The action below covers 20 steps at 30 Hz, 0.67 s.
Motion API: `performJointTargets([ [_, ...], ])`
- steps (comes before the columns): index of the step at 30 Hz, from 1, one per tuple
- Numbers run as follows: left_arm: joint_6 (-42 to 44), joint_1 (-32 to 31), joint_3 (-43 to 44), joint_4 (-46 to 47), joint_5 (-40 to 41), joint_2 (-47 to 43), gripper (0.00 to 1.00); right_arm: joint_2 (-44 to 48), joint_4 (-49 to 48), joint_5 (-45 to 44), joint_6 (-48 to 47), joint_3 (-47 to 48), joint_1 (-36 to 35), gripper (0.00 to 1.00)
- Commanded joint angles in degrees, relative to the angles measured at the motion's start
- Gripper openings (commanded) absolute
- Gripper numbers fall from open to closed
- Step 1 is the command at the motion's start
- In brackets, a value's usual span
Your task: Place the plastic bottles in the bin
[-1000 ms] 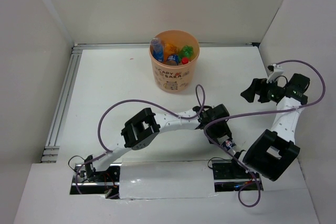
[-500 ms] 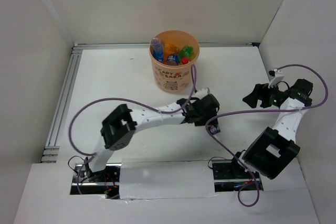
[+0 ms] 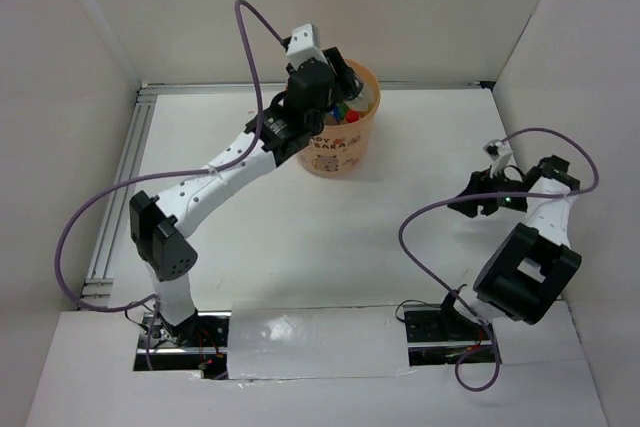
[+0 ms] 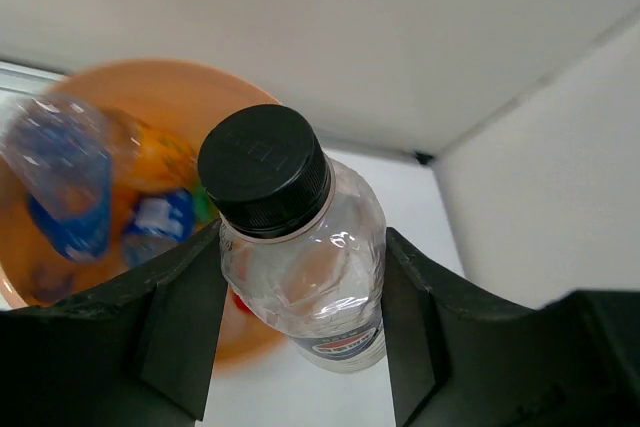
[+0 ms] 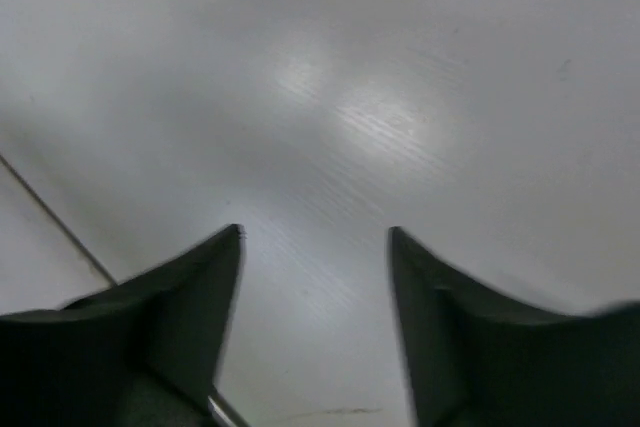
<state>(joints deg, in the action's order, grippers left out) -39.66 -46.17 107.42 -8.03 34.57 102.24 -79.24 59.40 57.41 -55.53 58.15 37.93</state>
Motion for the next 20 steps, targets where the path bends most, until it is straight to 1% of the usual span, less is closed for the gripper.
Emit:
performJointTargets([
  [1,3.00,4.76,4.80,0.50,5.70,7.95,0.39,5.57,-3.99,-6.74,4.16,-2.41,-7.40,0.82],
  [2,3.01,5.39,4.82,0.47,5.69,7.98,0.39,5.59,-4.02,-6.78,4.20,-2.43,-8.83,0.82],
  [3,3.01,5.39,7.17,-0.57,4.56,9.20,0.54,8.46,-8.03,-8.00,6.29,-3.12,-9.88,0.89],
  [4,4.14,6.09,8.59,-1.45,4.54,11.38,0.67,9.97,-9.89,-9.06,10.14,-3.74,-10.59,0.96],
  [5,4.15,6.09,9.90,-3.90,4.54,12.10,0.88,11.29,-11.65,-10.81,12.00,-4.27,-11.29,1.00],
  [6,4.85,6.09,10.88,-4.53,5.07,12.11,0.95,13.13,-14.46,-11.78,13.85,-4.88,-11.30,1.00],
  [7,4.85,6.09,10.88,-4.54,5.07,12.11,0.98,13.76,-15.44,-12.66,17.52,-4.89,-11.30,1.00],
  [8,6.86,6.09,9.93,-2.45,5.07,10.72,1.00,13.76,-16.67,-13.98,18.69,-4.89,-11.30,1.00],
  [9,8.09,5.49,9.05,-1.21,4.29,9.57,1.00,13.76,-17.29,-15.12,19.83,-4.89,-11.30,1.00],
  [10,9.50,5.48,8.34,-0.15,4.28,8.34,1.00,13.76,-18.17,-16.44,23.41,-4.89,-11.30,1.00],
  [11,13.34,4.52,7.55,0.99,3.50,6.94,1.00,13.76,-19.13,-17.93,25.80,-4.28,-11.30,1.00],
  [12,15.56,3.12,5.46,2.74,3.49,3.71,1.00,14.37,-21.93,-21.95,28.26,-4.27,-11.30,1.00],
  [14,21.08,1.53,1.85,4.16,1.12,-0.44,1.00,15.08,-23.88,-25.49,31.44,-4.27,-11.30,1.00],
  [15,22.42,0.39,-3.48,4.86,-0.28,-5.50,1.00,16.47,-24.50,-26.02,31.45,-4.80,-10.78,1.00],
  [16,22.43,0.38,-6.57,5.39,-2.55,-8.25,1.00,17.01,-25.11,-26.03,29.97,-5.50,-10.25,1.00],
  [18,21.74,-0.23,-13.69,5.40,-5.37,-14.58,1.00,18.24,-26.34,-24.89,29.95,-6.29,-9.72,1.00],
  [19,21.03,-0.23,-22.16,6.35,-6.26,-18.18,1.00,19.46,-26.87,-24.10,31.00,-6.99,-9.02,1.00],
  [20,19.72,-0.23,-26.86,7.93,-7.75,-25.87,1.00,19.48,-27.57,-23.31,31.01,-7.00,-8.15,1.00],
])
